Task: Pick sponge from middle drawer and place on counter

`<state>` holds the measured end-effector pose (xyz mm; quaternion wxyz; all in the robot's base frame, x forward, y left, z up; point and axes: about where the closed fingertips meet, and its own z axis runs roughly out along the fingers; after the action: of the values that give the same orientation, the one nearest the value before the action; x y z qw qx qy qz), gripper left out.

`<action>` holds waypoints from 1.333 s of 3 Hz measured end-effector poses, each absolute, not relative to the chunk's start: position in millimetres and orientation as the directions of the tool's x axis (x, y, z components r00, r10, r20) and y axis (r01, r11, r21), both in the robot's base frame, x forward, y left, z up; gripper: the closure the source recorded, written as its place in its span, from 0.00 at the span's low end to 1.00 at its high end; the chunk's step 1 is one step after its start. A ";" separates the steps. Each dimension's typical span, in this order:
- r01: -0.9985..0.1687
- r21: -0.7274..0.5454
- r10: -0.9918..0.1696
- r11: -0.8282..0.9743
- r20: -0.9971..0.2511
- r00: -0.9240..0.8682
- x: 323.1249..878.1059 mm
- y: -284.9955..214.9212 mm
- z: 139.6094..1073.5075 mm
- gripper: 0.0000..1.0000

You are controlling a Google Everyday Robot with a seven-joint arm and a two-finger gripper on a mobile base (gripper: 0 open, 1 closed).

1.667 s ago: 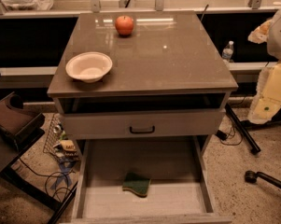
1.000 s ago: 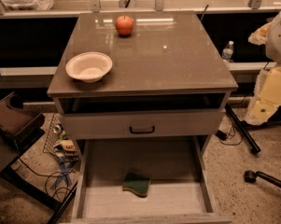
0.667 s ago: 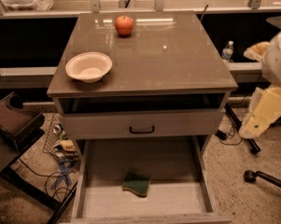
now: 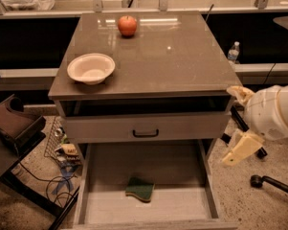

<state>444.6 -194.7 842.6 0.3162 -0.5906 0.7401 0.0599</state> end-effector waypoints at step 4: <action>-0.857 -0.312 -0.693 0.410 -0.717 -0.071 498.7 -148.2 733.5 0.00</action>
Offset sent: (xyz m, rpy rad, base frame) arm 0.0908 0.0404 -0.0985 0.2771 -0.1938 -0.1186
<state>498.7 -148.2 733.5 0.4231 -0.5343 0.7254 0.0967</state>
